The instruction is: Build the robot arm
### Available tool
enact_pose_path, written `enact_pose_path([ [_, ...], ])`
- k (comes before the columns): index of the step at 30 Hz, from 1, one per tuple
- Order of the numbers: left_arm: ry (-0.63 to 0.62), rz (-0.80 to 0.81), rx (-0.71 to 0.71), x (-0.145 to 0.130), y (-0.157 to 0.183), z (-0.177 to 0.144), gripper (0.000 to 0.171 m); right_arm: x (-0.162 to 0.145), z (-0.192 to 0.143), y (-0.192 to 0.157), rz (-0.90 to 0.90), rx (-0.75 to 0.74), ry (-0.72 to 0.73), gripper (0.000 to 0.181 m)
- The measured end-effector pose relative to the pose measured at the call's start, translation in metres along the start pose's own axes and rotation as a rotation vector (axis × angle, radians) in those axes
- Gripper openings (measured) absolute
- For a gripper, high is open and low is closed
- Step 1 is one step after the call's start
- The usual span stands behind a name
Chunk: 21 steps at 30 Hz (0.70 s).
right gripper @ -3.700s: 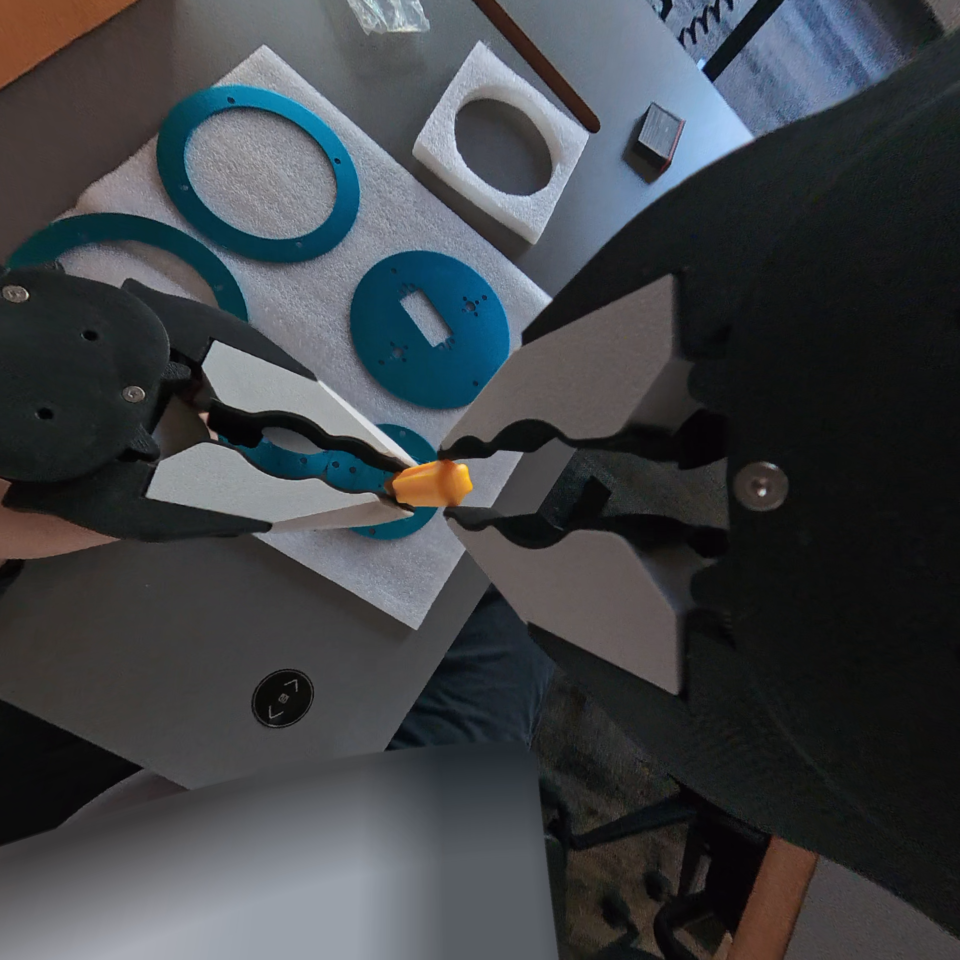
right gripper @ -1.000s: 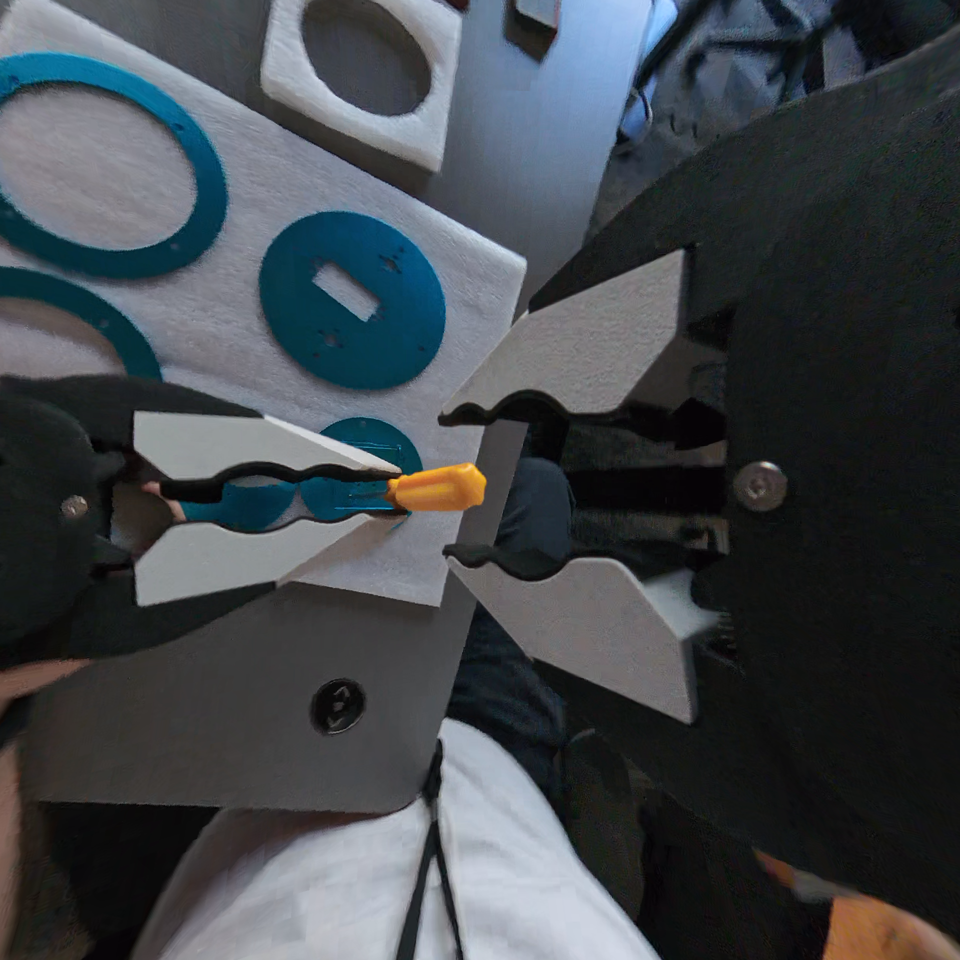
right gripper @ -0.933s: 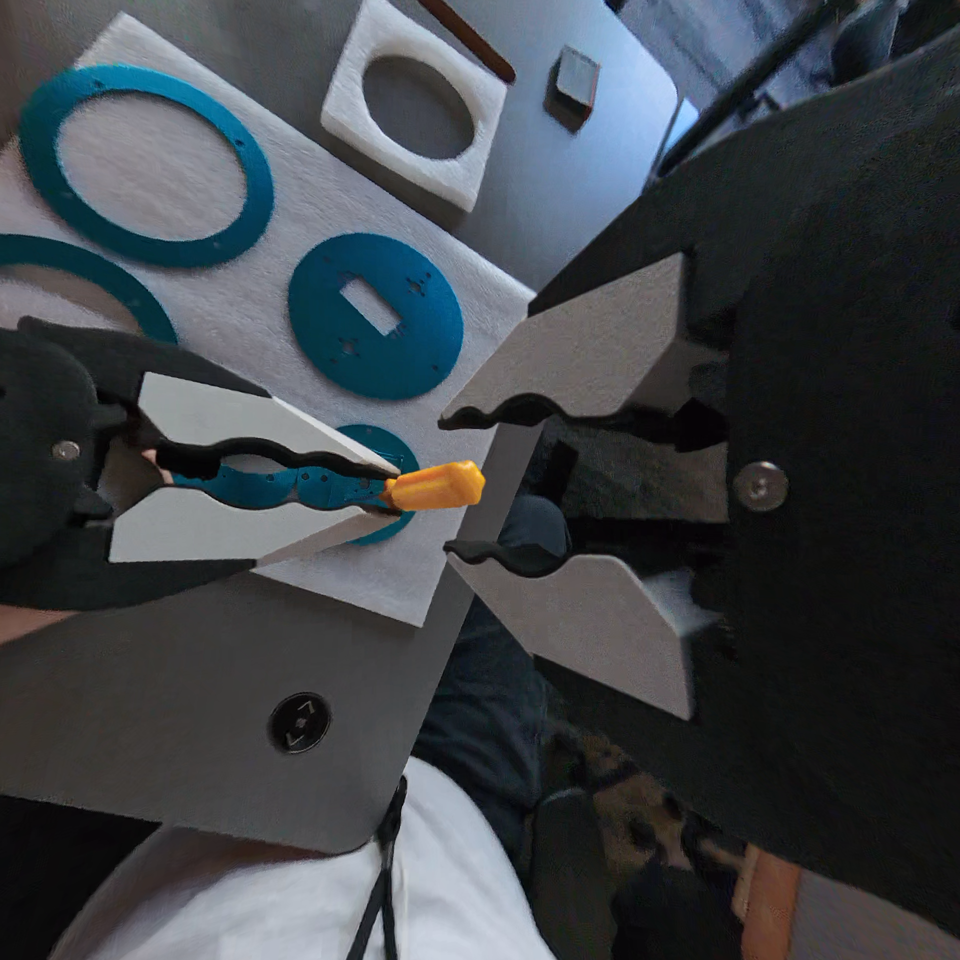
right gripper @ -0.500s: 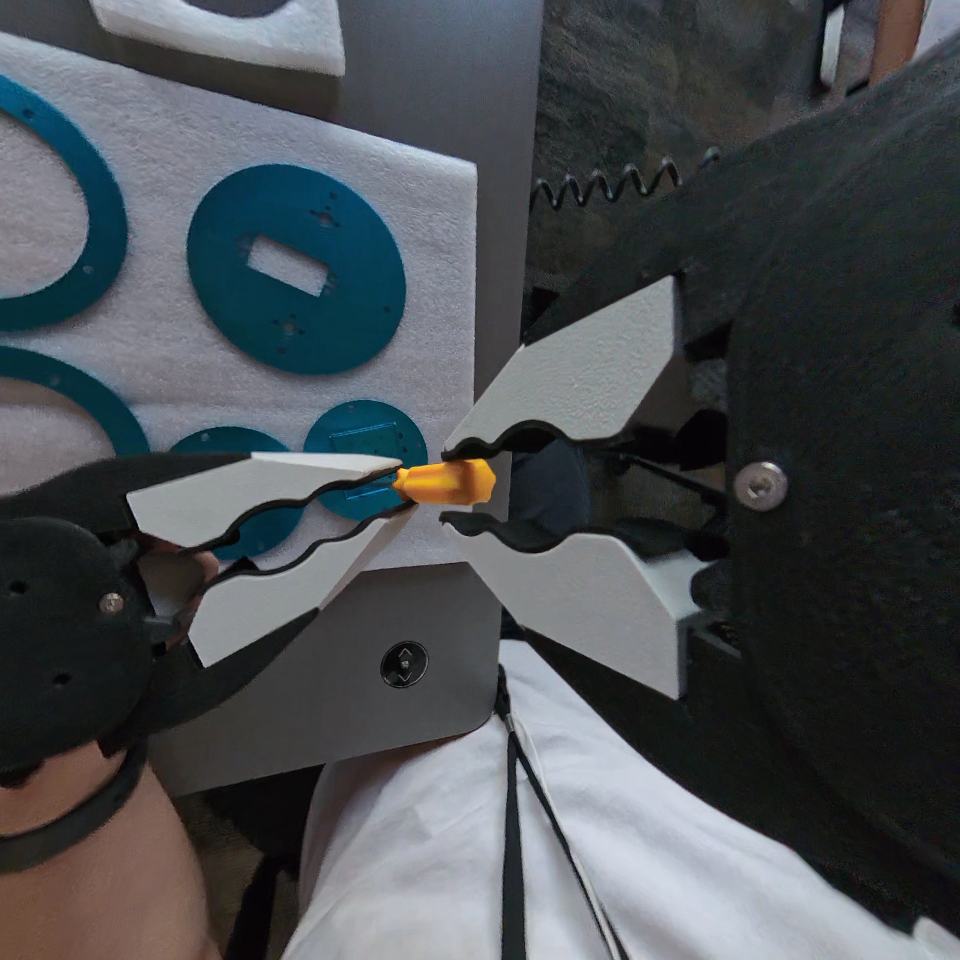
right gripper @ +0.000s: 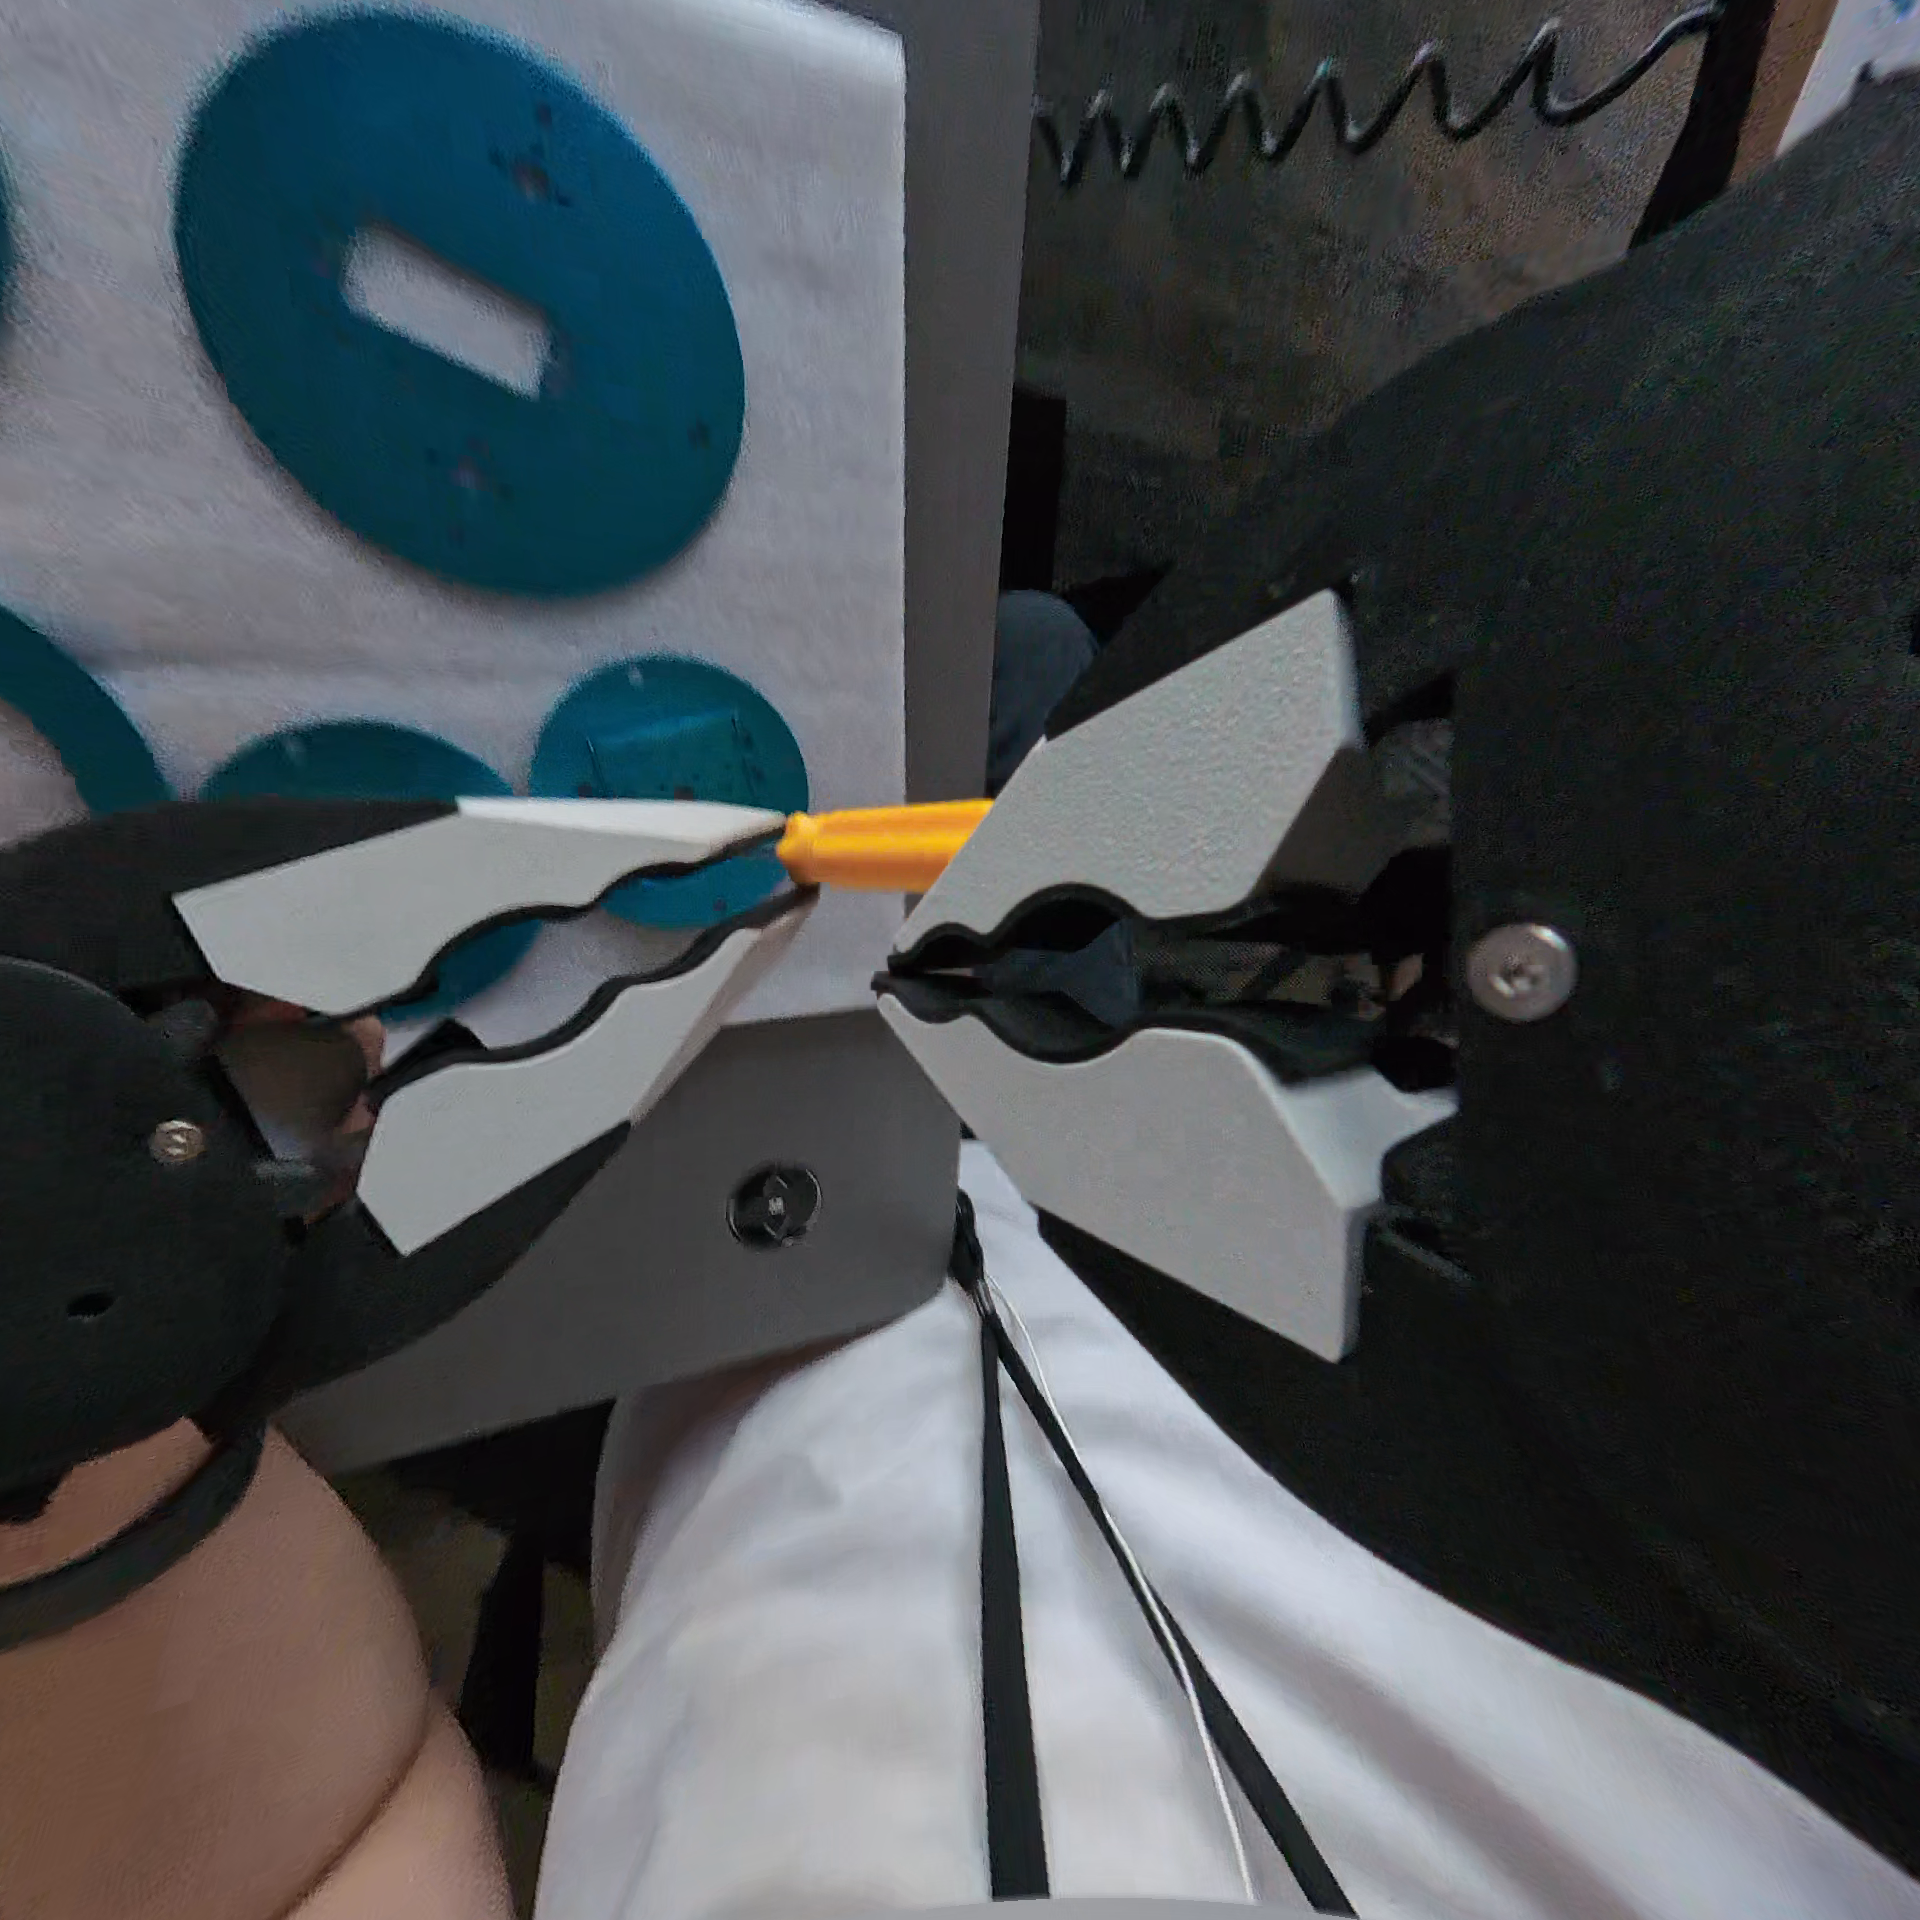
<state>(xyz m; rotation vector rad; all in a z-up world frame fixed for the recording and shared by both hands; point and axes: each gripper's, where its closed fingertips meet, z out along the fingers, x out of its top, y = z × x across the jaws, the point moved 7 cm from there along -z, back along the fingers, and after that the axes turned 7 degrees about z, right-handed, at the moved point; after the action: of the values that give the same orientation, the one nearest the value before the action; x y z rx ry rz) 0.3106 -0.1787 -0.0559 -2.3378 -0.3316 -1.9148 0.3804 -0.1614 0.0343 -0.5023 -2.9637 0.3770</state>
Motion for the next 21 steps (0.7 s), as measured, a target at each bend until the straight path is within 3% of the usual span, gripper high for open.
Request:
enact_pose_path([
  [2, 0.0, 0.001, 0.006, 0.0, 0.0, -0.001, 0.01, 0.001, 0.003, 0.001, -0.067, -0.002, -0.01, 0.0],
  [4, 0.005, -0.004, 0.007, -0.001, -0.001, -0.003, 0.01, 0.009, -0.006, 0.003, -0.153, -0.074, 0.076, 0.0],
  [5, 0.007, -0.005, 0.009, -0.001, -0.001, -0.003, 0.01, 0.012, -0.012, 0.002, -0.213, -0.086, 0.12, 0.006],
  [7, 0.009, -0.012, 0.012, -0.001, -0.002, -0.004, 0.01, 0.016, -0.025, 0.001, -0.365, -0.147, 0.21, 0.036],
  [10, 0.008, -0.015, 0.013, -0.001, -0.003, -0.004, 0.01, 0.0, -0.029, 0.002, -0.671, -0.17, 0.217, 0.048],
  [12, 0.009, -0.017, 0.01, -0.001, -0.003, -0.004, 0.01, -0.012, -0.022, 0.007, -0.777, -0.174, 0.181, 0.053],
  [15, 0.009, -0.013, 0.009, -0.001, -0.002, -0.005, 0.01, -0.015, -0.013, 0.016, -0.835, -0.232, 0.184, 0.046],
  [19, 0.014, -0.019, 0.003, -0.001, -0.002, -0.006, 0.01, -0.014, -0.009, 0.015, -0.855, -0.214, 0.187, 0.016],
  [21, 0.017, -0.022, 0.0, -0.002, -0.002, -0.007, 0.01, -0.012, -0.009, 0.014, -0.844, -0.201, 0.185, 0.017],
])
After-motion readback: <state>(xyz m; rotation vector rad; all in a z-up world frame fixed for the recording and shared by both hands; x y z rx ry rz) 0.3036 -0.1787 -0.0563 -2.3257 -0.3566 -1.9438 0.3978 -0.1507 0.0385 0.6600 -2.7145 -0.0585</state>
